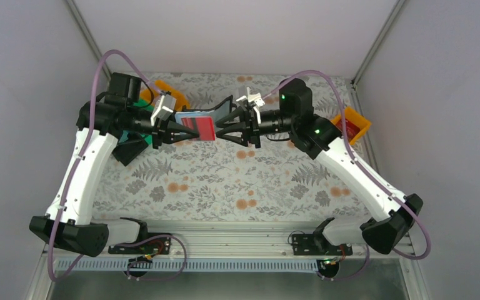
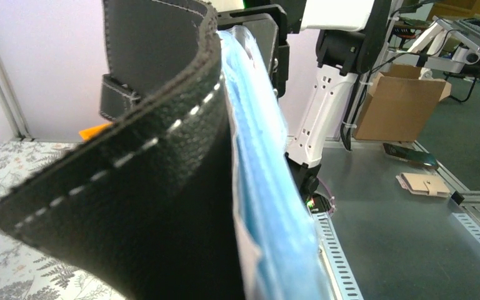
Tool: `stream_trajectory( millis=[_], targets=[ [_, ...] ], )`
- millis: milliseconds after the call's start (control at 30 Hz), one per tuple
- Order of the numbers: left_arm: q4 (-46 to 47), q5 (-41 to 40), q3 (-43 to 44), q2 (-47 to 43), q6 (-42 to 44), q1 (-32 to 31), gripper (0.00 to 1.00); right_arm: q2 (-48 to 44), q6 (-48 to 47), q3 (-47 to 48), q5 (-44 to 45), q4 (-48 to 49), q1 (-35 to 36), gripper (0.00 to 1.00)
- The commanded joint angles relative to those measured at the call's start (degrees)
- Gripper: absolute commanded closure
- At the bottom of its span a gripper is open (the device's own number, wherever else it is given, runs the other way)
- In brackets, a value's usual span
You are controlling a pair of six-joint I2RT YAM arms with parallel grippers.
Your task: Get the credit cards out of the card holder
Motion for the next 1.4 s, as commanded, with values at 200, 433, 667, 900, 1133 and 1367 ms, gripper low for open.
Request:
stream_trajectory(
  millis=[200, 433, 667, 900, 1133, 1367],
  targets=[
    [2.8, 3.2, 0.6, -0.9, -0.9, -0.2, 0.98, 5.1, -1.2, 5.7, -4.4, 1.1, 3.0, 0.77],
    [6.7, 0.3, -0.1, -0.9, -5.5, -0.2, 0.98, 4.2, -3.5, 5.1, -4.5, -0.9, 3.9, 0.96],
    [5.6, -0.1, 0.2, -1.2, -4.5, -0.1, 0.84, 0.0, -3.0, 1.4, 0.7, 0.5, 3.3, 0.96],
    [4.0, 0.9, 0.4, -1.6, -2.5, 0.1, 0.78, -1.1, -3.0, 1.3, 1.3, -1.0, 2.4, 0.96],
    [3.4, 1.2, 0.5, -1.8, -1.8, 0.3, 0.97, -1.9, -3.9, 1.1, 1.9, -2.5, 1.8, 0.89],
    [3.0, 1.8, 0.4, -1.7, -1.4, 0.4, 0.98, -2.0, -3.3, 0.6, 2.0, -2.8, 0.9, 0.88]
  ],
)
